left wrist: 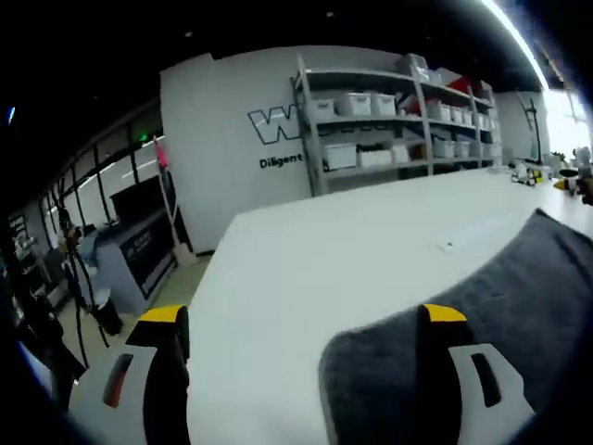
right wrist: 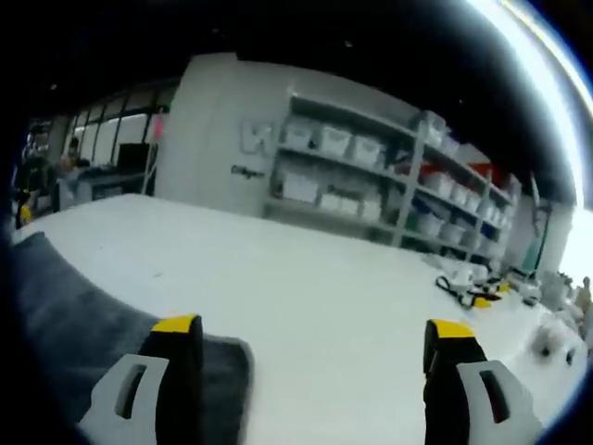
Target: Open the folded towel by lifting each exposed corner and separating the folded layers until the towel lies flat within the target outline without major curled edges
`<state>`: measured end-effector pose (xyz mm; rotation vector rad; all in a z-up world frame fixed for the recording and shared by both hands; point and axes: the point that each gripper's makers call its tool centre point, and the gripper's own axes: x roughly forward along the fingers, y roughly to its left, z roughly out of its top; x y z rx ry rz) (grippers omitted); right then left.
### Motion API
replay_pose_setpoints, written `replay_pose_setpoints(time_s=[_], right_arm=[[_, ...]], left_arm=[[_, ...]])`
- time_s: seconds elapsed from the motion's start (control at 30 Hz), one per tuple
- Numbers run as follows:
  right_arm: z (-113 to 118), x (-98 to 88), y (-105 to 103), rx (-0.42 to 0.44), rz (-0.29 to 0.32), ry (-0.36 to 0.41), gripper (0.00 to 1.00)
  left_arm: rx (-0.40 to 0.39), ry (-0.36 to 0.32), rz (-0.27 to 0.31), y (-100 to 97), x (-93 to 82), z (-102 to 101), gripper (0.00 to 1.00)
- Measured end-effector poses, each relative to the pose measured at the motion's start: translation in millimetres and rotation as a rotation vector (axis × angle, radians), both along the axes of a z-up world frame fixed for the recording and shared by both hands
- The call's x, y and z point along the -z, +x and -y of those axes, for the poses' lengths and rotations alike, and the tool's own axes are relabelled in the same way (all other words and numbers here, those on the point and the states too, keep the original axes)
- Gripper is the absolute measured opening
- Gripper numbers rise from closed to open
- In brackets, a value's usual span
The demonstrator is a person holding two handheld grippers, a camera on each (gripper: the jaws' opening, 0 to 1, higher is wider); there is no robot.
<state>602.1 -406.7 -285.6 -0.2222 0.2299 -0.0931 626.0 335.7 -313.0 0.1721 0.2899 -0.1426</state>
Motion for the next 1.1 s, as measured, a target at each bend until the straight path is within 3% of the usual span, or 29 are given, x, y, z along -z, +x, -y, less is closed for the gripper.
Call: replay_pose_setpoints(time_s=[0.2, 0.27, 0.4, 0.53, 0.63, 0.87, 1.1], right_arm=[[-17.0, -24.0, -26.0, -0.033, 0.038, 0.017, 1.0], [-20.8, -31.6, -36.3, -0.04, 0.05, 0.021, 1.0], [-25.9, -44.1, -56.1, -0.052, 0.076, 0.031, 1.0], [-30.6, -50.2, -73.6, -0.06, 0.087, 0.035, 1.0], [-34.7, -54.5, -85.5, -0.071, 0.094, 0.033, 1.0], [-49.3, -62.4, -113.2, -0.104, 0.104, 0.032, 1.0], [-64.0, -72.4, -152.6, -0.133, 0.148, 0.054, 1.0]], left_arm=[[0.027, -0.01, 0.034, -33.3, -28.8, 19.3, 1.0], [0.039, -0.017, 0.047, -25.9, -38.2, 18.4, 1.0], [0.065, -0.03, 0.064, -37.1, -52.3, 16.3, 1.0], [0.071, -0.018, 0.069, -51.8, -58.8, 9.2, 1.0], [0.082, -0.046, 0.061, -67.7, -61.4, 9.1, 1.0], [0.124, -0.008, 0.067, -106.3, -66.4, 17.2, 1.0], [0.163, -0.016, 0.108, -147.0, -84.2, 31.7, 1.0]])
